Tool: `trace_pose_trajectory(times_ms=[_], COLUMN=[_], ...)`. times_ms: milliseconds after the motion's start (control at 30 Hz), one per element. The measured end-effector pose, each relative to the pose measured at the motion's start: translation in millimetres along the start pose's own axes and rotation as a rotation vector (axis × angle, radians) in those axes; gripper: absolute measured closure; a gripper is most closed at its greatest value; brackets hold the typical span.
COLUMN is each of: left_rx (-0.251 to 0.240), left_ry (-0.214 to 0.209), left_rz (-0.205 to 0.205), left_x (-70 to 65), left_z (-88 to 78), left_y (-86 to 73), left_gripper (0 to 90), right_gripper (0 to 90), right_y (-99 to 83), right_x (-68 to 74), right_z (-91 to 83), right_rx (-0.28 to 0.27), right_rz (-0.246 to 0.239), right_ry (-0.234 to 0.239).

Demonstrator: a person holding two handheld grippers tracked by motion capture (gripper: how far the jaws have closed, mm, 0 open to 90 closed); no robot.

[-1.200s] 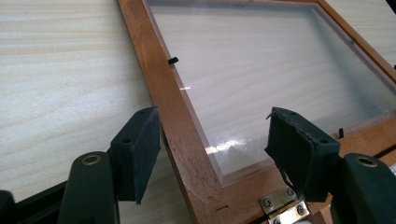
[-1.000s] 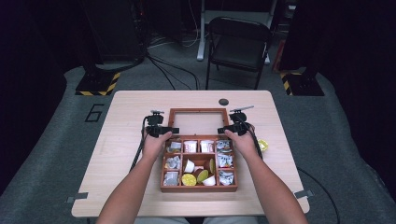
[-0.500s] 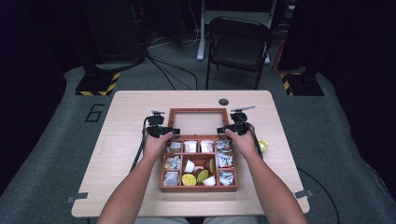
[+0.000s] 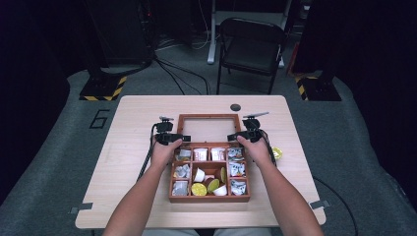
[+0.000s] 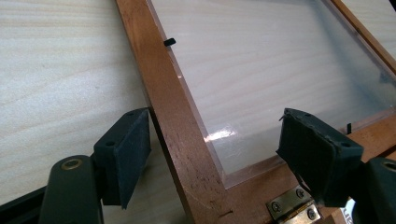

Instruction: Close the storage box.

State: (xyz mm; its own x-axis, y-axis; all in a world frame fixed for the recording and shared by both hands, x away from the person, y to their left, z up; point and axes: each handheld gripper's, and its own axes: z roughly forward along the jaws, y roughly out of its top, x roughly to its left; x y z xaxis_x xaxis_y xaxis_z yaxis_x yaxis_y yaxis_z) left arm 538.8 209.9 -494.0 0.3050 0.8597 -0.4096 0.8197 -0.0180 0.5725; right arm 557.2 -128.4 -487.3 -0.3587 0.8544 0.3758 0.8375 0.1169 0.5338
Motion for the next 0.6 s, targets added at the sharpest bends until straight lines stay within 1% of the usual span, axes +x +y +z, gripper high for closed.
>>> trace_pose_trajectory(times_ms=[67,100,133,300,333,600], left_rx=[0.002,-0.002,0.0,0.001,0.003,0.006], left_ry=[-0.004,-0.008,-0.01,-0.012,-0.011,-0.012], left_rz=[-0.001,-0.012,-0.007,-0.013,-0.007,0.002], left_x=[0.0,-0.9,-0.4,-1.6,-1.3,-1.1], left_z=[0.4,1.2,1.5,2.6,2.5,1.0], left_y=[0.2,0.0,0.1,-0.3,-0.1,0.8], left_gripper=[25.1,25.0,24.5,23.0,23.1,23.7], right_gripper=[23.6,23.6,23.6,23.6,23.6,25.4], right_y=[0.1,0.3,0.2,0.3,0.3,1.4], right_x=[-0.2,0.2,0.1,0.6,0.9,0.7], right_z=[0.4,0.3,0.4,0.3,0.2,-0.5], right_rx=[-0.002,-0.001,-0.001,-0.001,-0.001,0.003], right_rz=[-0.004,-0.007,-0.007,-0.007,-0.006,0.0], right_ry=[0.0,-0.003,-0.002,-0.005,-0.007,-0.008])
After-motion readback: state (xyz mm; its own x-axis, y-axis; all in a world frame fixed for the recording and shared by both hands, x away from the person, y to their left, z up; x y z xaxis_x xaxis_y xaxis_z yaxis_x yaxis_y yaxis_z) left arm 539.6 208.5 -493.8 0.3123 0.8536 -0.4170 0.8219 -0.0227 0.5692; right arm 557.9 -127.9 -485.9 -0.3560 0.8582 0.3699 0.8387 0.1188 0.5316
